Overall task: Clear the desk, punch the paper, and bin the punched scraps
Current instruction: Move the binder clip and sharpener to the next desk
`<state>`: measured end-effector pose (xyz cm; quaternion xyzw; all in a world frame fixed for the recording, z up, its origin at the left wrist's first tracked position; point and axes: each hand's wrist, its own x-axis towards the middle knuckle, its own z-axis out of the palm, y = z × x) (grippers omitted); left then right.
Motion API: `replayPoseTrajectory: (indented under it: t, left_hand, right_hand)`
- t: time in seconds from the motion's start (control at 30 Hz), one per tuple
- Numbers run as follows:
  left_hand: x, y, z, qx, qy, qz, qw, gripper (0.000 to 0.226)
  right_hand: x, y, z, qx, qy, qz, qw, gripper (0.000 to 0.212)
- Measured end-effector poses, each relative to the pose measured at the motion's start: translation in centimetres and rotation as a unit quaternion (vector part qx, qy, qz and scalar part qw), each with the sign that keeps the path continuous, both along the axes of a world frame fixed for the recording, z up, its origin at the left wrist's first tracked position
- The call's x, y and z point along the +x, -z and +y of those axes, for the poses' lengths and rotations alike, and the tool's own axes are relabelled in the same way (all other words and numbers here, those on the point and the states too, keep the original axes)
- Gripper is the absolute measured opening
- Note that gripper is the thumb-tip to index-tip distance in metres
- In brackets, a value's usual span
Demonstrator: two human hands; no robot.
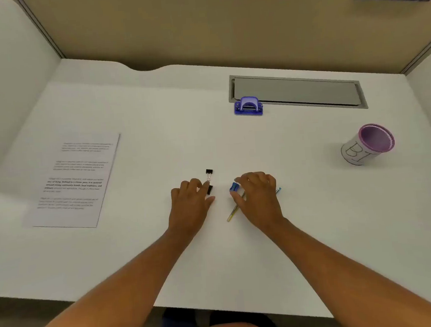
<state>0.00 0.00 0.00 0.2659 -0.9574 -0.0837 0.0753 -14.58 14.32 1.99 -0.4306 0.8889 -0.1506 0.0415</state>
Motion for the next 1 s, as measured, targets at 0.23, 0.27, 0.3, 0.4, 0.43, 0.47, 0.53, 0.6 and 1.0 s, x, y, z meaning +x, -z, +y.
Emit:
replayPoseTrajectory:
  t: [0.23,0.27,0.3,0.4,0.43,0.47,0.53,0.6,1.0]
  left_hand:
    - [-0.9,0.2,0.0,0.068,-0.04,0.026,0.997,0.016]
    - [-0.9,0.3,-0.1,0.069,-0.046,0.04,0.996,0.015]
    - [-0.8,0.3,-0.1,0.072,-0.046,0.045,0.995,0.014]
    - [-0.6,0.3,-0.3,0.078,-0.037,0.058,0.995,0.011]
    - [-0.6,0.2,-0.5,0.08,-0.031,0.059,0.995,0.009]
    - [-0.5,0.1,-0.7,0.081,-0.023,0.057,0.995,0.008]
    - [-0.6,-0.1,-1.1,0.083,-0.019,0.052,0.995,0.009]
    - [-0.8,-0.3,-1.8,0.094,-0.041,0.058,0.993,0.009]
    - [-1.7,-1.0,-4.2,0.592,-0.306,0.284,0.689,0.019]
  right_hand:
    - [-0.6,1.2,-1.4,0.03,-0.013,-0.047,0.998,0.028]
    - [-0.7,1.4,-1.4,0.015,-0.006,-0.053,0.998,0.024]
    - [-0.8,1.5,-1.4,0.007,-0.001,-0.057,0.998,0.022]
    - [-1.0,1.9,-1.4,-0.007,0.003,-0.056,0.998,0.018]
    - [-1.0,1.9,-1.4,-0.009,0.003,-0.052,0.999,0.018]
    - [-1.1,1.9,-1.3,-0.011,0.002,-0.047,0.999,0.018]
    - [-1.2,1.8,-1.2,-0.007,0.002,-0.041,0.999,0.019]
    - [-1.3,1.7,-1.2,-0.002,0.004,-0.041,0.999,0.024]
    - [-2.1,1.4,-8.3,0.023,-0.103,-0.096,0.99,0.046]
